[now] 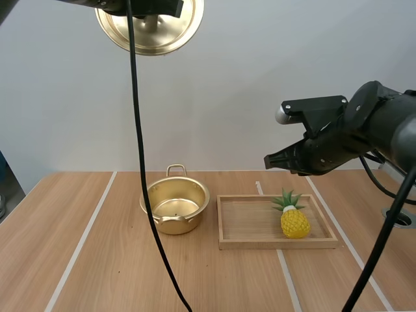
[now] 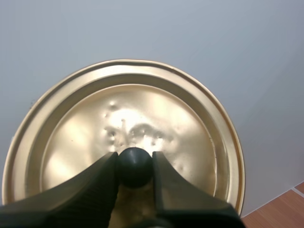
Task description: Open the pot, put the pineapple inside, and close it
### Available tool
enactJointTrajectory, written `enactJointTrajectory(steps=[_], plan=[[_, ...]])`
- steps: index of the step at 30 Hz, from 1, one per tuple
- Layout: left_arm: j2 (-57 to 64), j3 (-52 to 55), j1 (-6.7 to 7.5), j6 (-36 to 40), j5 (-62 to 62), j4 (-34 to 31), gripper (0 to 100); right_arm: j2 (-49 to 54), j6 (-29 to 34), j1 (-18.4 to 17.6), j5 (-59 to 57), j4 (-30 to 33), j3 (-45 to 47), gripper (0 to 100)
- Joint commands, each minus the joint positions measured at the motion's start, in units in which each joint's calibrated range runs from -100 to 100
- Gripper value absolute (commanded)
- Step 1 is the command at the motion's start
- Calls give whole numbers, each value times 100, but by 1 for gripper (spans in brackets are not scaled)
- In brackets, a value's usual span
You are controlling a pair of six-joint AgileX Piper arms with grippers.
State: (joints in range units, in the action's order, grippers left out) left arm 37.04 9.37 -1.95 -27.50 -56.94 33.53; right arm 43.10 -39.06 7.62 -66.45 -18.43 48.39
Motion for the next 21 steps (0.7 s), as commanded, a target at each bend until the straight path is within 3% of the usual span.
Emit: enactJointTrajectory(steps=[1, 6, 7, 9, 12, 21], plan=[[53, -59, 16, 68, 196, 12, 0, -1, -5, 22, -58, 36, -51, 0], [53, -59, 16, 68, 196, 12, 0, 1, -5, 22, -80, 36, -51, 0], [53, -59, 16, 68, 196, 12, 0, 1, -5, 22, -99, 36, -51, 6], [53, -59, 16, 68, 196, 12, 0, 1, -5, 22, -182, 36, -51, 40], [53, -59, 16, 68, 196, 12, 0, 1, -5, 22, -485, 36, -51, 99], [53, -59, 16, 68, 196, 12, 0, 1, -5, 22, -743, 324, -51, 100]])
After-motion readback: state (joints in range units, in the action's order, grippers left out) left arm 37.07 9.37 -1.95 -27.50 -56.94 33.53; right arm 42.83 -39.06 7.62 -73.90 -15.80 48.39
